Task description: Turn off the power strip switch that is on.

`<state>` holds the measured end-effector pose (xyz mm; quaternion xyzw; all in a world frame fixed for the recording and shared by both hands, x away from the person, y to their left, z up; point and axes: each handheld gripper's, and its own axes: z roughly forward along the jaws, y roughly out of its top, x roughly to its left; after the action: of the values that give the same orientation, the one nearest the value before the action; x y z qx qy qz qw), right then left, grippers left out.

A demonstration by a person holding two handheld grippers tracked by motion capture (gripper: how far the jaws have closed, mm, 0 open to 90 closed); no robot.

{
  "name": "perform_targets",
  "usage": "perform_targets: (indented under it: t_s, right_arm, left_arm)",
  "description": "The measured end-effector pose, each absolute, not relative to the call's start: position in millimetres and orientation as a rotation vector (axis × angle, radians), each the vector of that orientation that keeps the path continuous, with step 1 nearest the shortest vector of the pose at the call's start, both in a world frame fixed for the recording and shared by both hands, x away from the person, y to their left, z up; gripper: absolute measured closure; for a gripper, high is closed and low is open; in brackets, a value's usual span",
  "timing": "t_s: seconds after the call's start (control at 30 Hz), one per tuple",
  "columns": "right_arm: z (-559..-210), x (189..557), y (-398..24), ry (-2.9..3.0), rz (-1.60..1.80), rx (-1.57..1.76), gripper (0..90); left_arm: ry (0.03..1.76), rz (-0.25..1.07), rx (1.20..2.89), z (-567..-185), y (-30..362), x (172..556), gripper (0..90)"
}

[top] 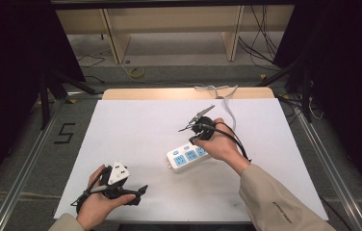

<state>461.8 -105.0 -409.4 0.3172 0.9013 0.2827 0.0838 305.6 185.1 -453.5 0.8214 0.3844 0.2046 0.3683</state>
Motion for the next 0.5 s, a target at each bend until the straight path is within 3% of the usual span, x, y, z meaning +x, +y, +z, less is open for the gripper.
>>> perform_targets:
  t_s: [0.5]
  right_arm:
    - [-414.4, 466.1, -96.1, 2.726, 0.788, 0.957, 90.0]
  left_arm:
    - [0.983, 0.525, 2.111, -453.6, 184.3, 305.7, 6.0]
